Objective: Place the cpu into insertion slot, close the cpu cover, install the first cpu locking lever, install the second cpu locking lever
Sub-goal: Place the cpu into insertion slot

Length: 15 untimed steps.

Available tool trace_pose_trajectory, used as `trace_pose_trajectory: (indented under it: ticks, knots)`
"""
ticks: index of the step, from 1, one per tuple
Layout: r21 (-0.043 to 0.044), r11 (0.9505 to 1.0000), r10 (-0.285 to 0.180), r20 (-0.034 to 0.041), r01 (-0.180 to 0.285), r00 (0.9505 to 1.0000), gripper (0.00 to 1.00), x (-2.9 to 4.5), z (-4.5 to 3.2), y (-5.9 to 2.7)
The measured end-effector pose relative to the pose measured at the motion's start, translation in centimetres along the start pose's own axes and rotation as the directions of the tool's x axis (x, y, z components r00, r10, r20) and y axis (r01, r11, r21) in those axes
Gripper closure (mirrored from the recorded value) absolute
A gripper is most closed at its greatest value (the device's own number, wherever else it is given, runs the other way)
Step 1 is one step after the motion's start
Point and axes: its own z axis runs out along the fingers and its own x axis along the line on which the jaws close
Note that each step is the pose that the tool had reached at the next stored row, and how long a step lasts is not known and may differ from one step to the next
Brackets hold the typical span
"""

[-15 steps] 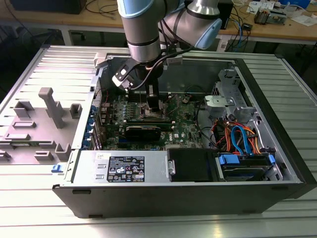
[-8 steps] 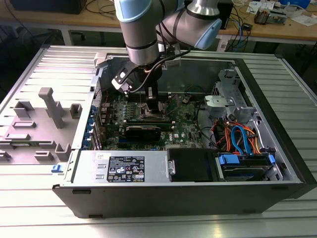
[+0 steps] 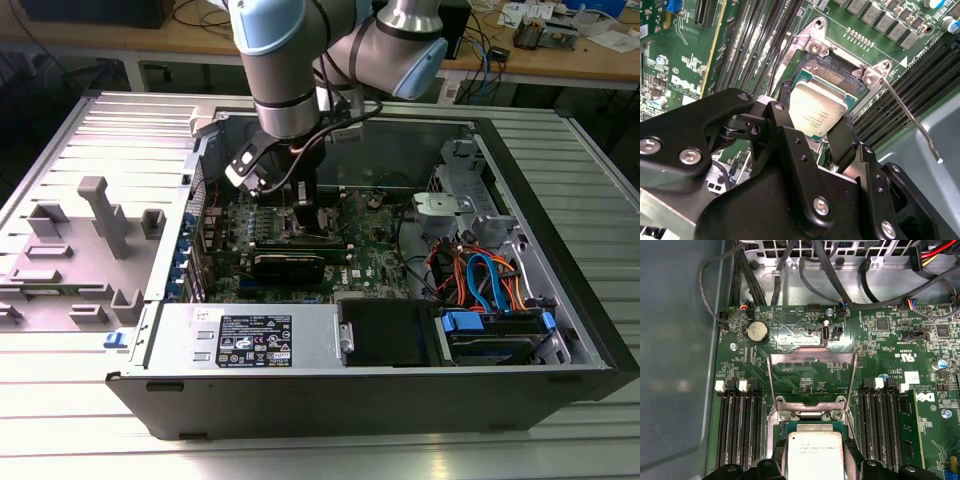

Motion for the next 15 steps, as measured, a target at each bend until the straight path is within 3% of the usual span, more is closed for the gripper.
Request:
trace_pose_trajectory:
  ticks: [15]
  knots:
    - [0.0001,0.9997,-0.023,-0.0041,0.023,0.9997,0.45,0.10,0.83,-0.42]
